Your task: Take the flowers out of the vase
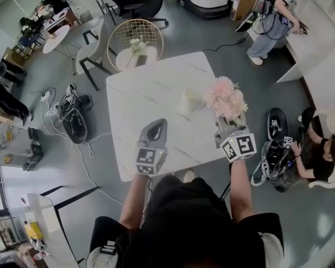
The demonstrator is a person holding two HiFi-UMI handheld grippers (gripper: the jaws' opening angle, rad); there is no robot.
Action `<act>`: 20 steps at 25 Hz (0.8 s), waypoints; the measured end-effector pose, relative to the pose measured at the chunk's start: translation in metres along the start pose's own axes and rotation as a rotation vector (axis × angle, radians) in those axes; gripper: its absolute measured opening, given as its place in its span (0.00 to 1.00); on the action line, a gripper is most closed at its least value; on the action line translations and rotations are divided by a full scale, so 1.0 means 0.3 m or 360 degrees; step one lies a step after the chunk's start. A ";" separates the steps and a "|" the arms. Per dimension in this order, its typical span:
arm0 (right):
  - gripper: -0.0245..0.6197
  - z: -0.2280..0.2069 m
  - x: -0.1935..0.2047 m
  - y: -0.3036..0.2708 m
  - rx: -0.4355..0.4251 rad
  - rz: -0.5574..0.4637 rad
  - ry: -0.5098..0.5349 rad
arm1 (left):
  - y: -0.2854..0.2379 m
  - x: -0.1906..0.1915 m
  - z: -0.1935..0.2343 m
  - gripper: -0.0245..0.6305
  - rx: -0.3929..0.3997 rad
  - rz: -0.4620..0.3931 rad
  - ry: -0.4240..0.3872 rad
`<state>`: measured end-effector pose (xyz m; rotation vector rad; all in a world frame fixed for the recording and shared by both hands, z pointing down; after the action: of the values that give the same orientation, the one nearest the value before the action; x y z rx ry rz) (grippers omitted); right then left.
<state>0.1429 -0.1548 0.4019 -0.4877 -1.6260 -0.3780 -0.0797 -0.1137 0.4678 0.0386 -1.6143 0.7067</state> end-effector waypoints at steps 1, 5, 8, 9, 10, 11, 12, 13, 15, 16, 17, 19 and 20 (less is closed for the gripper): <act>0.31 -0.001 0.005 0.013 0.0005 0.0007 -0.0001 | 0.004 -0.001 -0.011 0.05 0.0004 -0.0002 -0.0003; 0.32 -0.007 0.025 0.049 0.0022 0.0050 0.0013 | 0.010 -0.003 -0.044 0.05 0.0018 0.0008 -0.0001; 0.31 -0.012 0.054 0.086 0.0032 0.0082 0.0044 | 0.015 0.004 -0.082 0.05 0.0022 0.0015 0.0001; 0.31 -0.013 0.064 0.097 0.0034 0.0093 0.0050 | 0.016 0.009 -0.092 0.05 0.0023 0.0024 0.0007; 0.31 -0.012 0.073 0.107 0.0034 0.0105 0.0052 | 0.017 0.015 -0.100 0.05 0.0024 0.0031 0.0013; 0.31 -0.011 0.082 0.115 0.0035 0.0117 0.0051 | 0.019 0.015 -0.106 0.05 0.0024 0.0029 0.0015; 0.31 -0.010 0.091 0.123 0.0036 0.0130 0.0050 | 0.022 0.011 -0.112 0.05 0.0024 0.0020 0.0014; 0.31 -0.010 0.098 0.130 0.0037 0.0142 0.0049 | 0.024 0.007 -0.119 0.05 0.0025 0.0013 0.0013; 0.31 -0.009 0.117 0.151 0.0038 0.0165 0.0048 | 0.030 0.013 -0.136 0.05 0.0028 0.0020 0.0017; 0.31 -0.007 0.131 0.166 0.0037 0.0178 0.0047 | 0.037 0.017 -0.148 0.05 0.0029 0.0024 0.0020; 0.31 -0.004 0.146 0.184 0.0037 0.0191 0.0044 | 0.045 0.020 -0.162 0.05 0.0030 0.0020 0.0021; 0.31 0.000 0.170 0.214 0.0036 0.0207 0.0037 | 0.056 0.028 -0.184 0.05 0.0037 0.0005 0.0009; 0.31 -0.002 0.177 0.220 0.0037 0.0214 0.0032 | 0.055 0.028 -0.189 0.05 0.0039 -0.0002 0.0001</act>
<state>0.1738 -0.0938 0.4522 -0.5703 -1.5669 -0.2622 -0.0377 -0.0712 0.4686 0.0569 -1.6049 0.7255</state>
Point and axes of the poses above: the fingertips, and each gripper's own axes: y backward along the fingers, z to its left, x out of its underside, the point moved 3 cm from there along y, backward along the fingers, and after that the axes turned 12 degrees about z, right-handed, at the moved point
